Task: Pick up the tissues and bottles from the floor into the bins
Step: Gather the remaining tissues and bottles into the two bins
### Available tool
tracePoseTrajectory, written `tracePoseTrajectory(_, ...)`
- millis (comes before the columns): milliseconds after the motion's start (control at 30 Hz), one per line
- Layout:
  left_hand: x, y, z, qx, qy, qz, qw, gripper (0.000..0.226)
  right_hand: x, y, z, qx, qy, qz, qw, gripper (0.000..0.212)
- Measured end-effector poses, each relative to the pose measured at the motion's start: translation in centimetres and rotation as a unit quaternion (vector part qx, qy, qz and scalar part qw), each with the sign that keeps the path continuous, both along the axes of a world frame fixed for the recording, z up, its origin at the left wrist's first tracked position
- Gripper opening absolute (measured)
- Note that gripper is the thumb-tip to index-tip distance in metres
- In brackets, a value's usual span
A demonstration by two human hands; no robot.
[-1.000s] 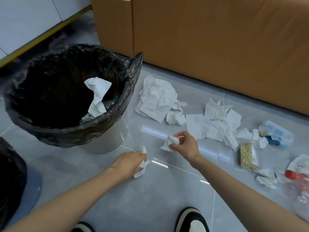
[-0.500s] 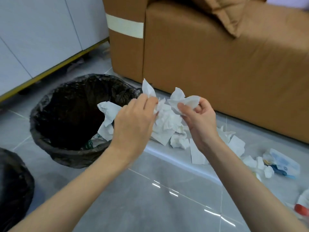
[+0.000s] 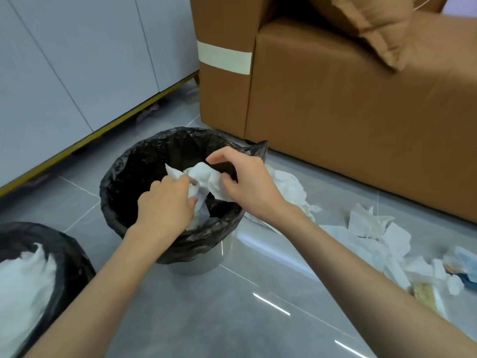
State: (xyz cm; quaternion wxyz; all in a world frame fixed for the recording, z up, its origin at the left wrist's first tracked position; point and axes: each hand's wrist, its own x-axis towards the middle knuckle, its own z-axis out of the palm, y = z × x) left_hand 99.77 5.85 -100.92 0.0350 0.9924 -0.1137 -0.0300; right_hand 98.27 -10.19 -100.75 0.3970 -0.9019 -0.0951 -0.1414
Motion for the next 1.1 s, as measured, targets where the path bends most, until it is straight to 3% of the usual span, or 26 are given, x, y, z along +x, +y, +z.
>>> tracePoseTrajectory(133,0.2,0.0,0.5,-0.044,-0.043,0.000,0.998,0.046,-0.4,-0.9,-0.1,-0.010,-0.032,-0.051,0.998,0.042)
tracePoseTrajectory(300,-0.6,-2.1,2.3,-0.174,-0.125,-0.054,0.975,0.042,-1.1,-3.5,-1.6,0.085,-0.048,-0.178,0.979,0.034)
tracePoseTrajectory(567,-4.2,-8.8,2.7,-0.259,-0.150,-0.169,0.939,0.038,-4.8,-9.2,-7.4,0.090,0.060,-0.266,0.958,0.030)
tracePoseTrajectory(767,-5.3,-12.2,-1.0,-0.233,-0.089,-0.249,0.936,0.038,-8.6,-12.9,-12.3,0.030,0.186,-0.286,0.940,0.031)
tracePoseTrajectory(967,-3.8,-12.8,-8.4,-0.174,0.042,-0.226,0.958,0.039,-10.6,-13.9,-16.1,-0.046,0.307,-0.235,0.921,0.039)
tracePoseTrajectory(1100,-3.3,-12.0,-12.9,-0.172,0.142,-0.202,0.953,0.048,-9.6,-14.2,-16.6,-0.126,0.368,-0.172,0.905,0.045)
